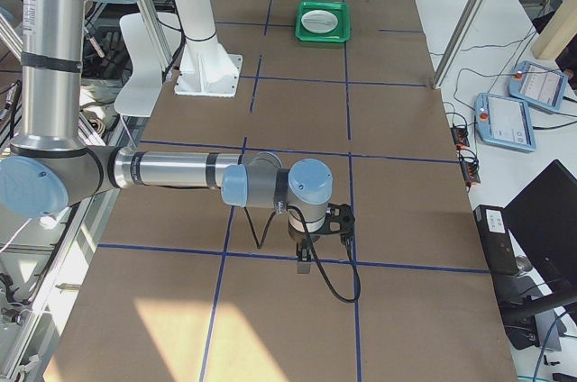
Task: Place fork
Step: 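Move the left gripper over the green tray toward the white fork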
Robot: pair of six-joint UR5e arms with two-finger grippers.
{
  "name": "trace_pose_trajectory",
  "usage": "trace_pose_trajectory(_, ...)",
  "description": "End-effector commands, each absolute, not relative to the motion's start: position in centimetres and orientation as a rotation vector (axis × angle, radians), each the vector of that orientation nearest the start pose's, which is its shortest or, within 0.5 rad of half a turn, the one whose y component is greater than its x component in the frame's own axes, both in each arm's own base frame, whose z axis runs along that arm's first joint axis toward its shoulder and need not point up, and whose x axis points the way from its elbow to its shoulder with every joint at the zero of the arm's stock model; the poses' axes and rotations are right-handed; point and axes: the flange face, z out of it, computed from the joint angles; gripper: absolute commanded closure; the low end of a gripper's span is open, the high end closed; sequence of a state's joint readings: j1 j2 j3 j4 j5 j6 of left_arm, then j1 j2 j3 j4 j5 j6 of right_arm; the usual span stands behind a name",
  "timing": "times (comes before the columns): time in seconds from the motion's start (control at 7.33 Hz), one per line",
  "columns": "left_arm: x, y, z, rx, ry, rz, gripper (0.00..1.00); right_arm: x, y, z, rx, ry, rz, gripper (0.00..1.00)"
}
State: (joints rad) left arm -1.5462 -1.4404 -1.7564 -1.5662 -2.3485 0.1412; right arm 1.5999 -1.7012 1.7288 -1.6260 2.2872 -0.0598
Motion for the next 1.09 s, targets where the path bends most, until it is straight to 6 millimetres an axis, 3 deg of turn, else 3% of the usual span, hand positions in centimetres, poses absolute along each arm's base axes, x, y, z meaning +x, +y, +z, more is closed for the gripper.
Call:
trace_pose_trajectory(0.0, -5.2, -44.1, 62.8, 0.089, 0.778, 0.176, 0.0, 8.1, -43.2, 65.1, 0.005, -0.717, -0.019, 0.0)
trace_pose_trajectory(0.27, -5.2, -43.9, 63.6, 0.076, 0.78, 0.164, 0.0, 8.1, -43.2, 65.1, 0.005, -0.717, -0.019, 0.0)
trace_pose_trajectory(0.41, -4.9, -45.0, 62.7, 0.098, 0.779, 0.179, 0.0, 8.1, -43.2, 65.0, 0.007, -0.717, -0.02, 0.0)
trace_pose_trajectory(0.55, -4.6, -47.2, 60.4, 0.169, 0.775, 0.211, 0.0, 8.1, -43.2, 65.1, 0.005, -0.717, -0.019, 0.0)
trace_pose_trajectory(0.68, -3.2, -47.7, 58.3, 0.226, 0.776, 0.251, 0.0, 8.1, -43.2, 65.1, 0.005, -0.717, -0.019, 0.0)
trace_pose_trajectory(0.95, 4.4, -48.4, 54.7, 0.28, 0.822, 0.249, 0.0, 8.1, -43.2, 65.1, 0.005, -0.717, -0.019, 0.0)
